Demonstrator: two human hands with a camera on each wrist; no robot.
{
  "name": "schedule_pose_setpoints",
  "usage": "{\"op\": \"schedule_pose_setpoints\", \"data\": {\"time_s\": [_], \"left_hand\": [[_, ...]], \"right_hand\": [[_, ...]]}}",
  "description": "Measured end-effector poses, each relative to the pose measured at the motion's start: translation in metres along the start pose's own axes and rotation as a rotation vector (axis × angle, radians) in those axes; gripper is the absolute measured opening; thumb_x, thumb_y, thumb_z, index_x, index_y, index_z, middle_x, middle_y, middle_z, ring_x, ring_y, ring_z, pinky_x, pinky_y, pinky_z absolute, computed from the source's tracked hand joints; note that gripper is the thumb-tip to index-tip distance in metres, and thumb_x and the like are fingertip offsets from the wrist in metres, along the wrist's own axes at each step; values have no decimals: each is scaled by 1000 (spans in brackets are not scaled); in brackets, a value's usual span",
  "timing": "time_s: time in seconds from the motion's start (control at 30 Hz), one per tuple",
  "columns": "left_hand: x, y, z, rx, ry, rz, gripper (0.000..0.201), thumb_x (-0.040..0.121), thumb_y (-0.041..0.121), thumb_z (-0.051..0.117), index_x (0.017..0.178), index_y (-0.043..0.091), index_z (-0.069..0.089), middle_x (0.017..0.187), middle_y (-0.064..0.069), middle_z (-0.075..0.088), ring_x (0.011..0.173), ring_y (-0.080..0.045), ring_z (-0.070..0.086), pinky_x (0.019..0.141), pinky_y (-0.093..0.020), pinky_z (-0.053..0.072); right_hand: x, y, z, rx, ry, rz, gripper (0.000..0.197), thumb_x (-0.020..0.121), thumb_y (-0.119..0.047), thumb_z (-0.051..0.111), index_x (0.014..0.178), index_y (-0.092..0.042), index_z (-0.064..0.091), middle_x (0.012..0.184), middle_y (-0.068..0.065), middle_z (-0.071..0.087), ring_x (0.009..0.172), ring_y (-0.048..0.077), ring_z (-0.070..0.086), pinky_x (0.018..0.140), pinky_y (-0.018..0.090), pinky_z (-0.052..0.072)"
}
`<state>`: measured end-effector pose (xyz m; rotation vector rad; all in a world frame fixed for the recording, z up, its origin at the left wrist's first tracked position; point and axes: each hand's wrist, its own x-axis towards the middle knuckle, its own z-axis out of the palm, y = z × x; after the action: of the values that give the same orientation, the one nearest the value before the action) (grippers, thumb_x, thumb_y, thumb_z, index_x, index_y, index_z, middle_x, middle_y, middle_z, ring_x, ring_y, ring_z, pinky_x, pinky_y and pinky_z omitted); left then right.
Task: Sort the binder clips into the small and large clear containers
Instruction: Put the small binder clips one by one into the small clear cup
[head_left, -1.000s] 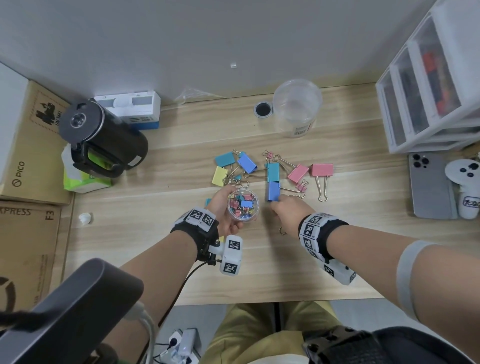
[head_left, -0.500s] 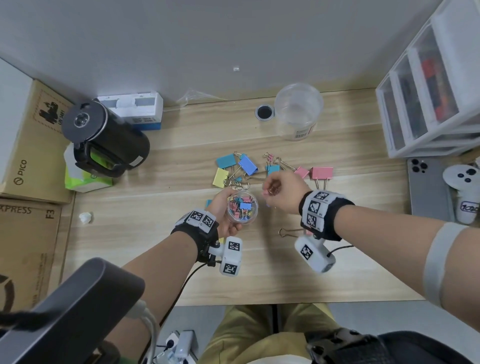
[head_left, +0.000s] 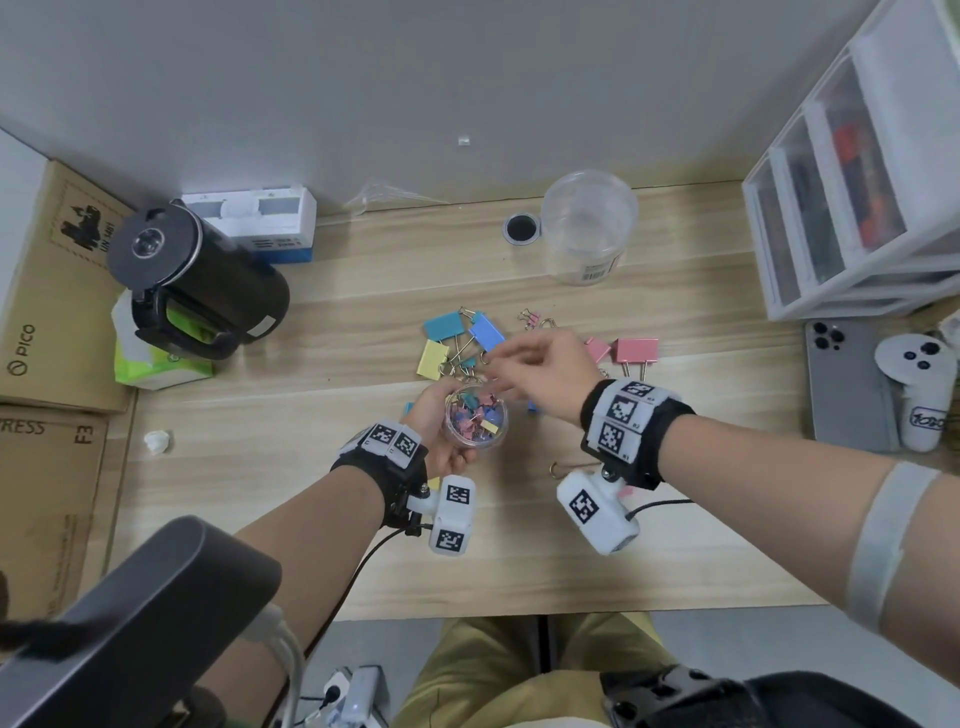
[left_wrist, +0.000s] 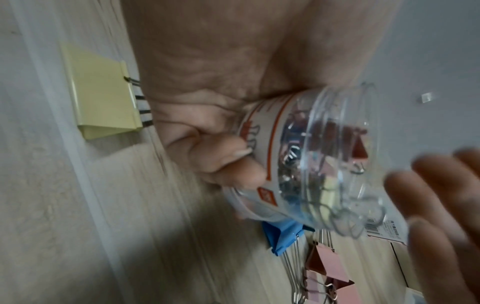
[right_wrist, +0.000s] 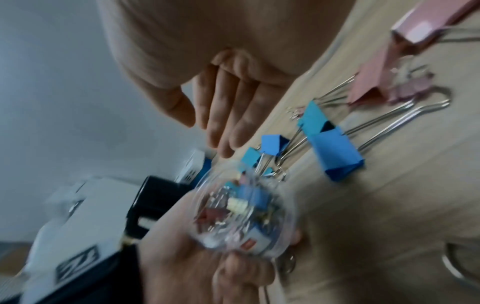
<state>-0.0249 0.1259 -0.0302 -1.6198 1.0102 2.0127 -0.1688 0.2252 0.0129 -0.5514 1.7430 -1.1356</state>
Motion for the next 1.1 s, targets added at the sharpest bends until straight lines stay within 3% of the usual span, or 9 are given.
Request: {"op": "schedule_pose_setpoints", "data": {"time_s": [0.07,0.17,0.27,0.37,0.53,0.73,0.9,1.03,1.1], "left_hand": [[-2,1,-3,3,-25,-8,48,93,53,36,92,15,65,81,-11,70,46,-17,45,46,-20,28],[-4,3,-6,8,-49,-16,49,93,53,35,95,14,65,91,-18,74,48,-17,44,46,-22,30],[-4,5,-6,10,-55,-19,51,94,53,35,100,12,65,90,-20,75,46,-18,45,42,-18,31],[-2,5,-7,9,-70,-20,51,93,53,36,100,13,66,91,-20,75,46,-18,46,42,-19,32],[-1,6,-6,-3,-74,-25,49,94,53,37,97,13,66,91,-20,75,46,-17,47,44,-20,33],[-2,8,-4,1,-61,-36,49,92,54,40,94,14,69,90,-19,74,50,-17,46,47,-22,32],[0,10,-7,-5,-79,-36,47,90,54,40,91,16,67,92,-15,73,50,-18,45,45,-20,30],[0,12,-9,-15,-80,-8,47,89,53,40,88,14,66,77,-6,67,46,-19,47,43,-18,29],[-1,14,-12,-40,-80,-11,48,91,54,40,88,12,65,72,-5,65,45,-18,47,43,-18,28]], "right_hand": [[7,7,-19,9,135,28,11,84,-8,69,85,-19,70,77,7,75,67,17,74,64,33,58],[15,29,-52,-334,302,68,7,82,-14,66,80,-21,66,77,2,73,68,19,71,64,31,58],[14,49,-78,-720,321,178,6,82,-26,63,85,-21,67,84,0,70,76,24,66,69,31,56],[12,56,-85,-857,275,239,18,85,-37,61,85,-20,67,83,5,66,73,29,62,63,28,49],[14,63,-82,-782,203,223,10,86,-28,64,82,-20,69,87,-1,67,75,22,63,65,27,49],[15,42,-75,-505,113,53,8,81,-23,69,73,-19,68,64,8,70,56,22,64,61,35,55],[21,6,-44,-257,-37,-5,11,75,-23,74,65,-18,71,75,21,72,62,29,66,56,29,46],[11,-20,-6,-272,-307,-22,10,83,-19,75,75,-15,76,50,2,59,40,12,47,43,20,41],[12,-25,6,-246,-316,-18,10,86,-18,72,80,-11,76,47,-3,55,36,9,43,39,18,37]]}}
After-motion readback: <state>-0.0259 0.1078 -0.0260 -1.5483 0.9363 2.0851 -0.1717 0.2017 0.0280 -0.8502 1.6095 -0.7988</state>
